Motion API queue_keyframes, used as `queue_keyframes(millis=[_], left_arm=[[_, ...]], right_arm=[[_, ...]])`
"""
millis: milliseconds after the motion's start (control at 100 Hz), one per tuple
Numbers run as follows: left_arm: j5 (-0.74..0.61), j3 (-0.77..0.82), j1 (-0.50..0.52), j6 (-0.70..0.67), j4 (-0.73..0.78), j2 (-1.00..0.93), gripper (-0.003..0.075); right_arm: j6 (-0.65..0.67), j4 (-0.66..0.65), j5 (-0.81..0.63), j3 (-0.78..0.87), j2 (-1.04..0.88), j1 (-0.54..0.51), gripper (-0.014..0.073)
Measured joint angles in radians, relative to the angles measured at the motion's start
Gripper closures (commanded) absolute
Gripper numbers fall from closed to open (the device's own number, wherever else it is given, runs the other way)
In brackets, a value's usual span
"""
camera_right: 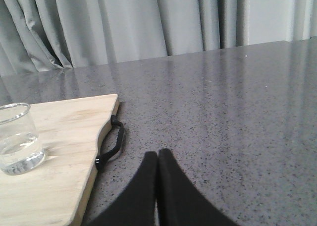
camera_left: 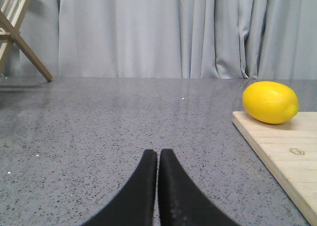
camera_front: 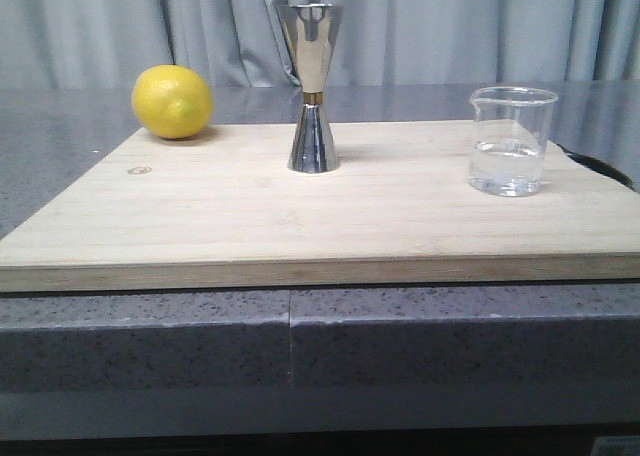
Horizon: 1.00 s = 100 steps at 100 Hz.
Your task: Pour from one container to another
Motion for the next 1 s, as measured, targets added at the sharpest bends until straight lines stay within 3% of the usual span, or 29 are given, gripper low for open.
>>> queue_keyframes(millis=[1000], left_arm=[[0.000,0.000,0.000,0.000,-0.008,0.000,0.0741]], right_arm=[[0.000,0.000,-0.013,0.000,0.000,0.000,0.0656]])
